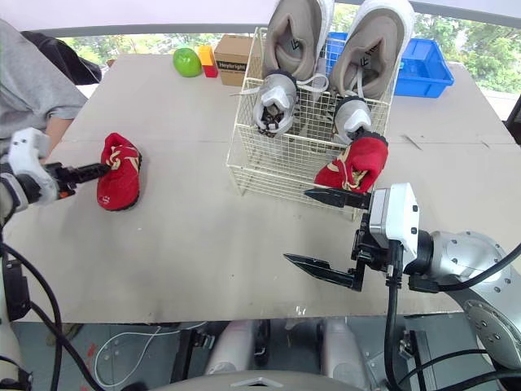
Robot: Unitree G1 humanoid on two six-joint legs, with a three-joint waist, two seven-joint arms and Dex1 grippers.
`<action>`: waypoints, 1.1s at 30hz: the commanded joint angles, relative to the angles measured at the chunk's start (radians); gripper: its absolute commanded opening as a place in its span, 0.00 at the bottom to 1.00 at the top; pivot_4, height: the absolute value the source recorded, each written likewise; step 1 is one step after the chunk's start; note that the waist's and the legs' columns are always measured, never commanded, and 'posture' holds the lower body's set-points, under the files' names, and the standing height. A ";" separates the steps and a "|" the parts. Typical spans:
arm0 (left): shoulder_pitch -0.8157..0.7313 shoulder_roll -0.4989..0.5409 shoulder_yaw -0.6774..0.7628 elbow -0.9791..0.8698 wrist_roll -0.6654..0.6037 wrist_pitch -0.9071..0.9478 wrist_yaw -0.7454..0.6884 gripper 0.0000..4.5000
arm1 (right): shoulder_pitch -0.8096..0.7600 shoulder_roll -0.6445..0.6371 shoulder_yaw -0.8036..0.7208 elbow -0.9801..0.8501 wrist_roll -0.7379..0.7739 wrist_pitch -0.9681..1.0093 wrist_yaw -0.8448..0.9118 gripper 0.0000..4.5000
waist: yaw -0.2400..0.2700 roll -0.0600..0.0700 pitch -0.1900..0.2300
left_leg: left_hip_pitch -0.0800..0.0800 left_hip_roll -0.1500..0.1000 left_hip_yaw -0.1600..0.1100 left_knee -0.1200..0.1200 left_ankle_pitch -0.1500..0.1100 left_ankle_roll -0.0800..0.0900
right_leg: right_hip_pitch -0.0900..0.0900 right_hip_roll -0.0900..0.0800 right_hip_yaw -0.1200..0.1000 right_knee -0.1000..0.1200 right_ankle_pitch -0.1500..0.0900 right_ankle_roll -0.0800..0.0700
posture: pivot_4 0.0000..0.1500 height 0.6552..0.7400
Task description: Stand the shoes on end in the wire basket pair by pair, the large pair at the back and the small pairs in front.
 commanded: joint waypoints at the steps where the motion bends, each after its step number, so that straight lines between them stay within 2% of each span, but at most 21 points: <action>1: -0.028 -0.030 -0.035 0.100 0.106 -0.074 -0.052 0.68 | 0.019 -0.024 -0.050 -0.057 0.033 -0.003 -0.028 1.00 | 0.001 0.000 0.000 | 0.000 0.001 0.000 0.000 0.000 0.000 | 0.000 0.000 0.000 0.000 0.000 0.000 | 1.00 1.00; 4: -0.022 -0.067 -0.033 0.133 0.148 -0.123 -0.081 0.34 | 0.061 -0.042 -0.082 -0.090 0.060 0.005 -0.056 1.00 | 0.004 0.002 -0.002 | 0.001 0.002 -0.001 0.000 0.000 0.000 | 0.001 -0.001 0.000 0.002 0.000 -0.001 | 1.00 1.00; 8: -0.058 -0.076 0.059 0.141 0.102 -0.097 -0.131 0.01 | 0.092 -0.058 -0.108 -0.125 0.086 0.007 -0.101 1.00 | 0.008 0.003 -0.003 | 0.002 0.001 -0.001 0.001 0.000 0.000 | 0.002 -0.003 0.000 0.002 -0.001 -0.001 | 1.00 1.00; 11: -0.091 -0.056 0.127 0.124 0.059 -0.034 -0.194 0.01 | 0.118 -0.059 -0.114 -0.130 0.073 -0.003 -0.115 1.00 | 0.014 0.001 -0.004 | 0.001 0.001 -0.004 0.003 0.000 0.001 | 0.002 -0.004 0.000 0.002 -0.001 -0.001 | 1.00 1.00; 14: -0.140 -0.042 0.187 0.067 -0.005 0.090 -0.295 0.01 | 0.143 -0.056 -0.124 -0.124 0.056 -0.019 -0.115 1.00 | 0.015 -0.007 -0.002 | -0.001 0.001 -0.003 0.004 0.000 0.001 | 0.001 -0.003 -0.002 0.002 -0.001 -0.001 | 1.00 1.00; 16: -0.162 -0.040 0.233 -0.035 -0.082 0.220 -0.359 0.01 | 0.150 -0.048 -0.126 -0.116 0.046 -0.033 -0.117 1.00 | 0.010 -0.013 -0.002 | -0.003 0.002 -0.004 0.005 0.000 0.000 | 0.001 -0.002 -0.004 0.003 0.000 0.000 | 1.00 1.00; 17: -0.150 -0.049 0.267 -0.150 -0.141 0.303 -0.354 0.01 | 0.149 -0.041 -0.127 -0.110 0.042 -0.040 -0.120 1.00 | 0.007 -0.013 -0.002 | -0.004 0.002 -0.006 0.006 0.000 0.000 | 0.000 -0.002 -0.006 0.003 0.000 0.000 | 1.00 1.00; 18: -0.123 -0.065 0.304 -0.281 -0.203 0.379 -0.332 0.01 | 0.145 -0.035 -0.126 -0.104 0.042 -0.045 -0.124 1.00 | 0.004 -0.013 -0.002 | -0.007 0.002 -0.009 0.007 0.000 0.000 | 0.000 -0.002 -0.008 0.003 0.000 0.000 | 1.00 1.00; 19: -0.080 -0.125 0.367 -0.490 -0.289 0.444 -0.251 0.01 | 0.137 -0.030 -0.127 -0.093 0.041 -0.051 -0.126 1.00 | 0.002 -0.013 -0.001 | -0.009 0.002 -0.011 0.009 0.000 0.000 | -0.001 -0.002 -0.009 0.003 0.000 0.001 | 1.00 1.00; 22: -0.010 -0.367 0.508 -0.970 -0.463 0.507 0.034 0.01 | 0.112 -0.017 -0.128 -0.065 0.049 -0.059 -0.135 1.00 | 0.008 -0.011 -0.001 | -0.013 0.003 -0.020 0.016 0.000 0.000 | 0.000 -0.007 -0.012 0.006 0.002 0.003 | 1.00 1.00; 23: 0.002 -0.430 0.526 -1.064 -0.489 0.509 0.108 0.01 | 0.105 -0.016 -0.127 -0.060 0.051 -0.058 -0.136 1.00 | 0.009 -0.011 -0.001 | -0.014 0.002 -0.021 0.018 0.000 0.000 | 0.000 -0.008 -0.013 0.006 0.002 0.003 | 1.00 1.00; 24: 0.017 -0.489 0.532 -1.143 -0.503 0.480 0.161 0.01 | 0.100 -0.017 -0.127 -0.055 0.050 -0.058 -0.136 1.00 | 0.006 -0.011 -0.001 | -0.014 0.001 -0.021 0.019 0.000 0.000 | 0.002 -0.013 -0.012 0.005 0.002 0.003 | 1.00 1.00; 26: 0.044 -0.587 0.512 -1.265 -0.515 0.414 0.245 0.01 | 0.095 -0.019 -0.134 -0.044 0.048 -0.060 -0.140 1.00 | -0.003 -0.010 -0.001 | -0.012 0.000 -0.020 0.019 0.000 0.000 | 0.002 -0.011 -0.011 0.006 0.002 0.004 | 1.00 1.00; 29: 0.148 -0.678 0.322 -1.422 -0.348 0.089 0.193 0.01 | 0.098 -0.025 -0.164 -0.033 0.053 -0.057 -0.154 1.00 | -0.009 -0.010 0.000 | -0.008 0.001 -0.017 0.017 0.000 0.000 | 0.002 -0.003 -0.007 0.010 0.002 0.003 | 1.00 1.00; 33: 0.280 -0.785 0.138 -1.413 -0.065 -0.427 0.207 0.01 | 0.127 -0.024 -0.209 -0.053 0.080 -0.042 -0.200 1.00 | 0.002 -0.005 -0.003 | -0.007 0.000 -0.015 0.017 0.001 0.000 | 0.002 -0.001 -0.007 0.010 0.002 0.003 | 1.00 1.00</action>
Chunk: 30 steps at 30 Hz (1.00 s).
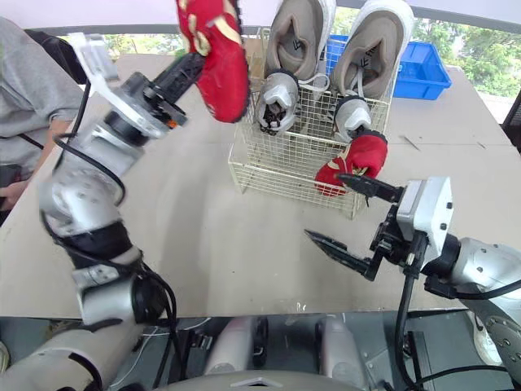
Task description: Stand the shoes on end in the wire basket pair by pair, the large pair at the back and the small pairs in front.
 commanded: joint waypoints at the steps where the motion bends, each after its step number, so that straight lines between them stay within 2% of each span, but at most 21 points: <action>1: 0.077 -0.057 -0.153 0.008 0.257 -0.510 0.006 0.01 | 0.032 -0.005 -0.070 -0.042 0.035 -0.001 -0.043 1.00 | 0.002 0.000 0.000 | -0.001 0.000 0.002 0.000 0.000 0.000 | 0.000 0.001 0.000 -0.001 0.000 0.000 | 1.00 1.00; 7: 0.134 -0.109 -0.245 0.233 0.424 -0.957 0.042 0.01 | 0.140 -0.026 -0.175 -0.081 0.056 0.003 -0.050 1.00 | 0.010 0.001 0.000 | -0.003 0.000 0.003 0.002 0.000 0.001 | 0.000 0.001 0.001 -0.002 0.000 0.000 | 1.00 1.00; 12: 0.194 -0.094 -0.285 0.479 0.502 -1.220 0.053 0.01 | 0.201 -0.048 -0.248 -0.103 0.083 0.008 -0.047 1.00 | 0.007 0.002 -0.001 | -0.002 0.000 0.002 0.002 0.000 0.001 | 0.000 0.002 0.001 -0.002 0.000 0.000 | 1.00 1.00; 15: 0.185 -0.084 -0.291 0.621 0.530 -1.312 0.088 0.01 | 0.215 -0.057 -0.259 -0.113 0.100 0.009 -0.060 1.00 | 0.005 0.003 -0.003 | -0.002 0.000 0.002 0.002 0.000 0.001 | 0.000 0.002 0.001 -0.002 0.000 0.000 | 1.00 1.00; 21: 0.205 -0.062 -0.314 0.720 0.471 -1.313 0.065 0.01 | 0.247 -0.052 -0.246 -0.121 0.085 0.010 -0.079 1.00 | 0.001 0.005 -0.005 | 0.000 0.001 0.002 0.002 0.000 0.001 | 0.002 0.003 0.001 -0.002 0.000 0.000 | 1.00 1.00; 27: 0.268 -0.021 -0.318 0.669 0.404 -1.219 0.033 0.01 | 0.338 -0.018 -0.269 -0.115 0.038 -0.019 -0.039 1.00 | -0.002 0.007 -0.007 | 0.001 0.002 0.000 0.001 0.000 0.001 | 0.002 0.003 0.001 -0.001 0.000 0.000 | 1.00 1.00; 30: 0.307 -0.007 -0.321 0.605 0.360 -1.149 0.016 0.01 | 0.353 -0.009 -0.274 -0.113 0.030 -0.031 -0.027 1.00 | -0.010 0.008 -0.008 | 0.009 0.002 0.003 -0.001 0.000 0.001 | 0.006 0.003 0.004 -0.001 0.000 0.000 | 1.00 1.00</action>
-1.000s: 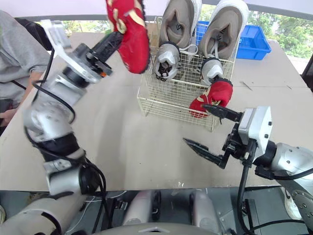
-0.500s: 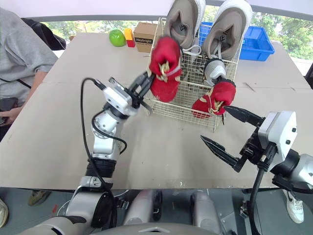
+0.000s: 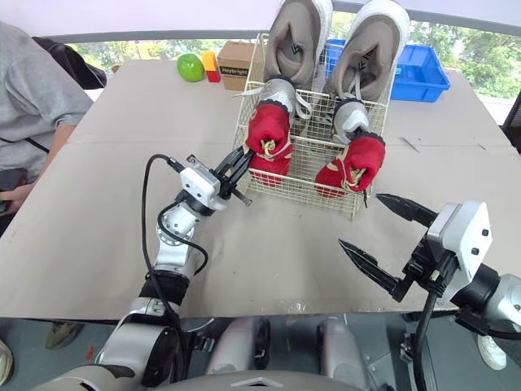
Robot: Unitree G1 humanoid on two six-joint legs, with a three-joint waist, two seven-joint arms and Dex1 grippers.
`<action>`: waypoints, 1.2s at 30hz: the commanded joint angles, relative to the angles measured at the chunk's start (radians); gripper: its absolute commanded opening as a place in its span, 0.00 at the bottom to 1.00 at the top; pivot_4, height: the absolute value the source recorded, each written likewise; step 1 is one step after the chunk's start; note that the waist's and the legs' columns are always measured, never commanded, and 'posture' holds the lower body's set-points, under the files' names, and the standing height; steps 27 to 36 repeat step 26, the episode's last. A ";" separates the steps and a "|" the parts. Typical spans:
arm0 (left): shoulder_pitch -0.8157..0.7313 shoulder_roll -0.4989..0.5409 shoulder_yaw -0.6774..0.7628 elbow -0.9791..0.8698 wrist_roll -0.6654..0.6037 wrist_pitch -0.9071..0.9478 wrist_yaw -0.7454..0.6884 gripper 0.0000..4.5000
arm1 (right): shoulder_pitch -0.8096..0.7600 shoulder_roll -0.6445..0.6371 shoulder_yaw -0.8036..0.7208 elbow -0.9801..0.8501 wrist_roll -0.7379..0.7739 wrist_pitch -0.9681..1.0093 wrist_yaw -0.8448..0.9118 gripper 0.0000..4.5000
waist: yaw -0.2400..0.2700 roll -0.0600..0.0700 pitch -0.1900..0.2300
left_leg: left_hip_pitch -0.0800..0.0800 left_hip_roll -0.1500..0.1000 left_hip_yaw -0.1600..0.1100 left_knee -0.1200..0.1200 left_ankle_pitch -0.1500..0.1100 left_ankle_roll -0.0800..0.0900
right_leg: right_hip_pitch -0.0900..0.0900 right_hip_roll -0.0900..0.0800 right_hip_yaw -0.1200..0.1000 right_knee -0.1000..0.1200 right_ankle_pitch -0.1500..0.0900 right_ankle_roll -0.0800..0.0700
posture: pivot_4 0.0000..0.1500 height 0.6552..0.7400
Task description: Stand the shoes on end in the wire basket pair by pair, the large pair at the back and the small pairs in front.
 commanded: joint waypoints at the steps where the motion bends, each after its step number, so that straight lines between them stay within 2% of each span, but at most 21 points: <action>1: 0.072 0.030 0.003 -0.061 -0.051 0.108 -0.024 0.09 | 0.009 0.008 -0.043 -0.012 -0.008 -0.038 0.018 1.00 | -0.007 0.001 -0.001 | 0.004 0.000 0.000 -0.001 0.000 0.000 | 0.003 0.000 0.000 -0.001 0.000 0.000 | 1.00 1.00; 5: 0.139 0.046 0.013 -0.179 -0.106 0.224 -0.021 0.46 | 0.010 0.012 -0.038 -0.010 -0.007 -0.044 0.020 1.00 | -0.012 0.004 -0.003 | 0.005 0.003 0.000 -0.002 0.000 0.000 | 0.003 0.000 0.000 -0.001 -0.003 -0.004 | 1.00 1.00; 8: 0.222 0.103 0.039 -0.335 -0.178 0.381 -0.027 0.75 | 0.019 0.015 -0.027 0.010 -0.024 -0.049 0.039 1.00 | -0.012 0.005 -0.004 | 0.005 0.003 0.000 -0.002 0.000 0.000 | 0.004 0.000 0.000 -0.001 -0.003 -0.004 | 1.00 1.00; 9: 0.251 0.128 0.045 -0.392 -0.228 0.452 -0.043 0.80 | 0.025 0.016 -0.025 0.020 -0.035 -0.052 0.049 1.00 | -0.011 0.005 -0.004 | 0.004 0.003 -0.001 -0.002 0.000 0.000 | 0.003 0.000 0.000 -0.001 -0.003 -0.004 | 1.00 1.00; 14: 0.347 0.236 0.068 -0.582 -0.384 0.716 -0.094 0.80 | 0.065 0.020 -0.022 0.084 -0.117 -0.077 0.127 1.00 | 0.001 0.005 -0.004 | 0.003 0.003 -0.001 -0.001 0.000 0.000 | 0.003 -0.002 0.000 -0.002 -0.003 -0.005 | 1.00 1.00; 19: 0.525 0.421 0.123 -0.794 -0.567 0.991 -0.192 0.80 | 0.180 0.036 -0.081 0.209 -0.240 -0.156 0.267 1.00 | 0.008 0.006 -0.004 | 0.003 0.002 0.000 -0.003 -0.001 0.000 | 0.002 -0.006 -0.001 -0.005 -0.003 -0.005 | 1.00 1.00; 22: 0.612 0.517 0.190 -0.854 -0.613 1.074 -0.242 0.80 | 0.235 0.050 -0.138 0.290 -0.270 -0.209 0.352 1.00 | 0.008 0.007 -0.003 | 0.003 0.002 0.000 -0.005 -0.002 -0.002 | 0.002 -0.009 -0.001 -0.008 -0.003 -0.005 | 1.00 1.00; 24: 0.682 0.583 0.224 -0.877 -0.587 1.102 -0.276 0.80 | 0.258 0.047 -0.165 0.364 -0.298 -0.247 0.415 1.00 | 0.007 0.008 -0.003 | 0.003 0.003 0.000 -0.006 -0.003 -0.005 | 0.001 -0.010 -0.002 -0.009 -0.003 -0.005 | 1.00 1.00; 26: 0.688 0.599 0.251 -0.866 -0.628 1.134 -0.302 0.80 | 0.246 0.038 -0.157 0.424 -0.322 -0.271 0.447 1.00 | 0.006 0.009 -0.003 | 0.004 0.003 0.000 -0.009 -0.003 -0.005 | 0.001 -0.011 -0.003 -0.012 -0.004 -0.004 | 1.00 1.00; 36: 0.688 0.599 0.251 -0.866 -0.628 1.134 -0.302 0.80 | 0.246 0.038 -0.157 0.424 -0.322 -0.271 0.447 1.00 | 0.006 0.009 -0.003 | 0.004 0.003 0.000 -0.009 -0.003 -0.005 | 0.001 -0.011 -0.003 -0.012 -0.004 -0.004 | 1.00 1.00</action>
